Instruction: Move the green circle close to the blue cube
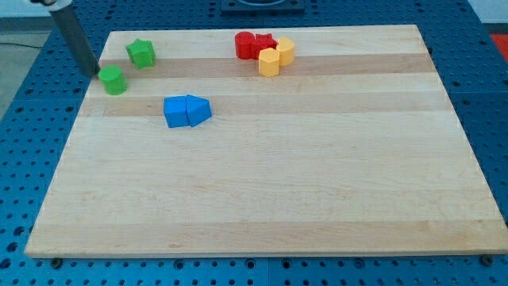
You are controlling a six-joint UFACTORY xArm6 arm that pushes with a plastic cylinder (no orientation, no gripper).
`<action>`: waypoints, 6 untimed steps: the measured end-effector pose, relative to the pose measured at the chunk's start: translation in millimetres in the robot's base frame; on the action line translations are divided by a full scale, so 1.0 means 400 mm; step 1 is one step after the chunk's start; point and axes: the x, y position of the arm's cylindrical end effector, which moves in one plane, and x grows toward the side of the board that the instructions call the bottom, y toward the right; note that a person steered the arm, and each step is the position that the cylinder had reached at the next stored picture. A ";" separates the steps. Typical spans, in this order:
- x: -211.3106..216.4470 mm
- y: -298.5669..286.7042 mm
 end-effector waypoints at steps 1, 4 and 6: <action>0.102 0.211; -0.033 0.152; -0.035 0.318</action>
